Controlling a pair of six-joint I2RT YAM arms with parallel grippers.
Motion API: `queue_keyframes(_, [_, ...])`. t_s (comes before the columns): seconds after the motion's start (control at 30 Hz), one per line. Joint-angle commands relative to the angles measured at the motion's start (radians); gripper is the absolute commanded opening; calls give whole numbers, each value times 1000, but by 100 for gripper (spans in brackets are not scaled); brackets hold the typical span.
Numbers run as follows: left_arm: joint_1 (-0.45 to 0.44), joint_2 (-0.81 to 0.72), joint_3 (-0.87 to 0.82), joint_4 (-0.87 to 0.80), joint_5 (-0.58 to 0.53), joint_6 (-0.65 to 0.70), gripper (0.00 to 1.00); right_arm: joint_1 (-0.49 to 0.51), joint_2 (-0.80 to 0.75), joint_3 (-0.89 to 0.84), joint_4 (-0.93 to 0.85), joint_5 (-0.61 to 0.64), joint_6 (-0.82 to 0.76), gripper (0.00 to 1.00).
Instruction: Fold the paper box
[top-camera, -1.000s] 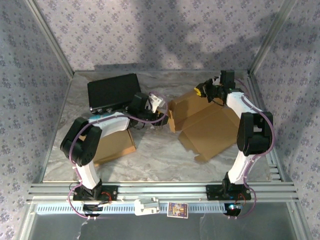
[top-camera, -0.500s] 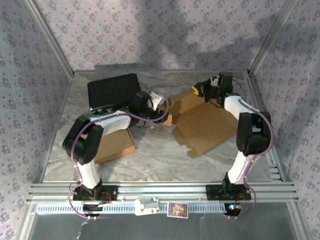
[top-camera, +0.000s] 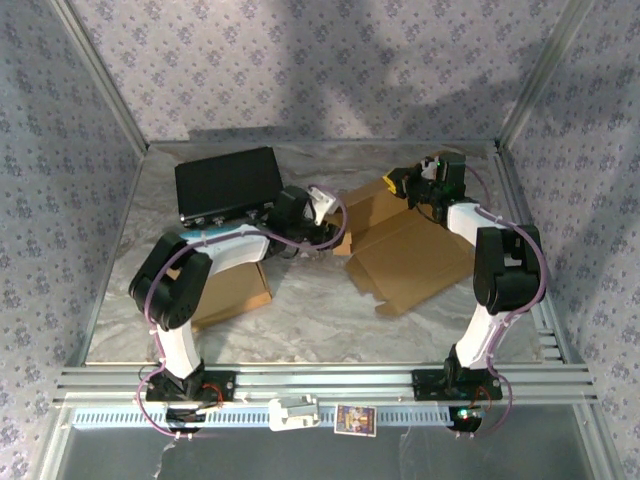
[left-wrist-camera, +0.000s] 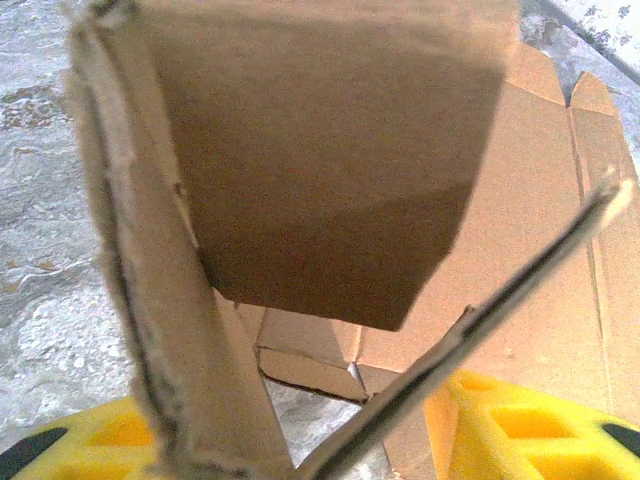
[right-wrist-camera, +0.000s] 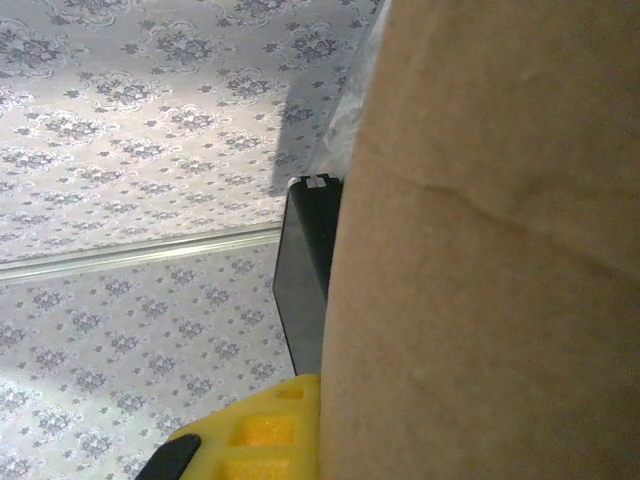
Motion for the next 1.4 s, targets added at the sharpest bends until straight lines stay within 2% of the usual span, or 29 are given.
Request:
queue_keyframes(0.0, [-12, 5, 26, 35, -21, 1, 52, 0, -17, -4, 8, -12, 12, 0])
queue_keyframes(0.17, [-16, 22, 42, 39, -37, -15, 52, 4, -34, -21, 17, -8, 16, 0])
queue_keyframes(0.37, [-52, 41, 60, 37, -145, -41, 54, 17, -65, -81, 77, 35, 57, 0])
queue_keyframes(0.47, [-72, 51, 57, 39, -225, -57, 54, 28, -88, -131, 148, 82, 100, 0])
queue_keyframes(0.7, [-86, 65, 56, 55, -333, -94, 51, 54, -76, -224, 330, 149, 201, 0])
queue_keyframes(1.07, [-96, 99, 106, 36, -418, -129, 47, 75, -90, -252, 332, 177, 222, 0])
queue_keyframes(1.37, [-127, 147, 177, -17, -541, -157, 40, 88, -101, -262, 310, 205, 258, 0])
